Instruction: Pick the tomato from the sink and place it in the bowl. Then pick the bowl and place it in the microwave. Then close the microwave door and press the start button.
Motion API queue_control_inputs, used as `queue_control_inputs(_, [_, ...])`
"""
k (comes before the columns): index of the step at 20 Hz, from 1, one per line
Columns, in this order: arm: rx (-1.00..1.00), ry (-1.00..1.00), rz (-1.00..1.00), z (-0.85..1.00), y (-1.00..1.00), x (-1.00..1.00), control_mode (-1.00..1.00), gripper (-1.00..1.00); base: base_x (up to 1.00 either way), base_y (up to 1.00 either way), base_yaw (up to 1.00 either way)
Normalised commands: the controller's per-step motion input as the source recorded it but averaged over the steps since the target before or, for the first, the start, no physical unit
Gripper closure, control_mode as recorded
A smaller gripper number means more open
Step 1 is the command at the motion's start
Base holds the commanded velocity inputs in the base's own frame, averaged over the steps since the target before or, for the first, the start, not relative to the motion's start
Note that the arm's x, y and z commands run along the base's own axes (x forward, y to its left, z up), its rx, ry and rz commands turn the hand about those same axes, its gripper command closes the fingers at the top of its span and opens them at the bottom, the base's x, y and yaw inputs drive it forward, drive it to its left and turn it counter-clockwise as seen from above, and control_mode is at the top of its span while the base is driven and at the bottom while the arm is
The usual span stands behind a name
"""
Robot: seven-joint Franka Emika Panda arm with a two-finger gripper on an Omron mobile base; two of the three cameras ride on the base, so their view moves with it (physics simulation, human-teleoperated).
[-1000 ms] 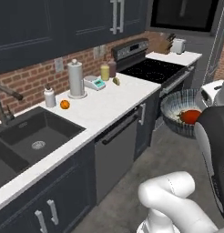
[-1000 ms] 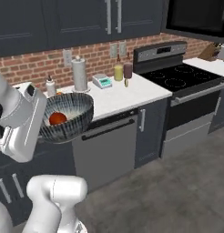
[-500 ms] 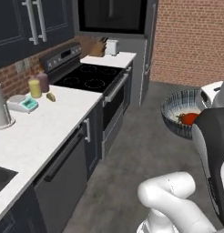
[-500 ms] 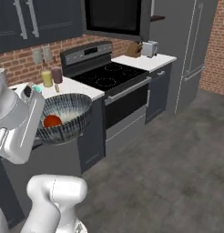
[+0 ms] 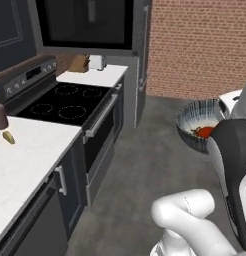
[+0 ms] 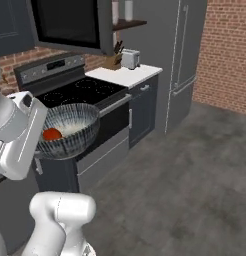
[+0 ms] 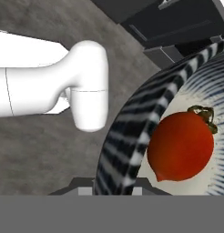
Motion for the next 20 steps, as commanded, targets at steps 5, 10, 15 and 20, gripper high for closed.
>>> queue_control_inputs(5, [0.0,0.0,0.0,0.0,0.0,0.0,1.0,1.0,0.88,-0.79,0.43])
queue_control_inputs(10, [0.0,0.0,0.0,0.0,0.0,0.0,1.0,1.0,0.53,-0.54,0.56])
queue_control_inputs(15, [0.0,0.0,0.0,0.0,0.0,0.0,1.0,1.0,0.22,-0.61,0.55])
queue_control_inputs(20, [0.0,0.0,0.0,0.0,0.0,0.0,1.0,1.0,-0.12,-0.82,0.5])
